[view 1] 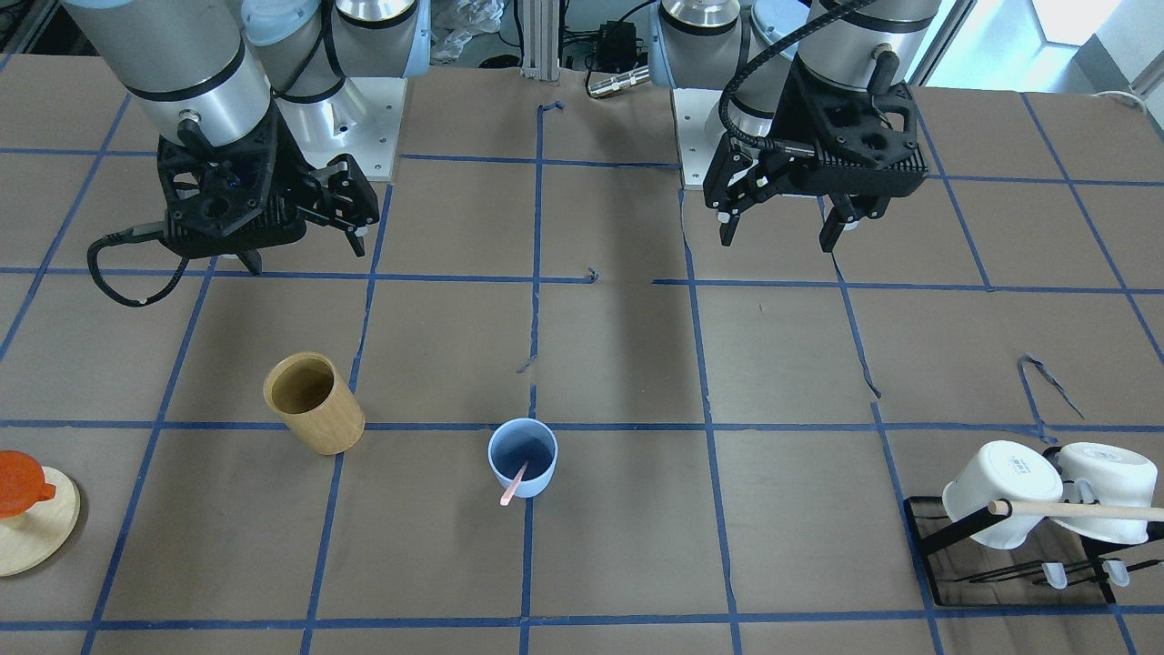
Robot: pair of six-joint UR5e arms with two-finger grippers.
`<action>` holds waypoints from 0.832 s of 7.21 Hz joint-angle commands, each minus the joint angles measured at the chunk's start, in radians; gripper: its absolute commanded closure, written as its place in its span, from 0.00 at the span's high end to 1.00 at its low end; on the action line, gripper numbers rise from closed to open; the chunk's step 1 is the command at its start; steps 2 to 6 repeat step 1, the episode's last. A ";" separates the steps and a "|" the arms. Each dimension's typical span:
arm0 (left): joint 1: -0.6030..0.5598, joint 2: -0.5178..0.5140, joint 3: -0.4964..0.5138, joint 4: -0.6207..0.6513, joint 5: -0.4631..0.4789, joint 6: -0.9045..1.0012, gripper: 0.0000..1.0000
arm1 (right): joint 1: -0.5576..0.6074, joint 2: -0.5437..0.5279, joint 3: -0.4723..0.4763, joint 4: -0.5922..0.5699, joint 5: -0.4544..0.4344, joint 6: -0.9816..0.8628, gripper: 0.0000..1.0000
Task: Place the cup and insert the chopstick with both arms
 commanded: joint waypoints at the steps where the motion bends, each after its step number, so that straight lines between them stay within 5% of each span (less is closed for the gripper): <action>1: 0.000 0.000 0.000 -0.001 0.000 0.000 1.00 | -0.001 0.003 0.015 -0.007 -0.002 0.004 1.00; 6: 0.000 0.000 0.000 -0.001 0.000 0.000 1.00 | -0.001 0.003 0.015 -0.007 -0.002 0.004 1.00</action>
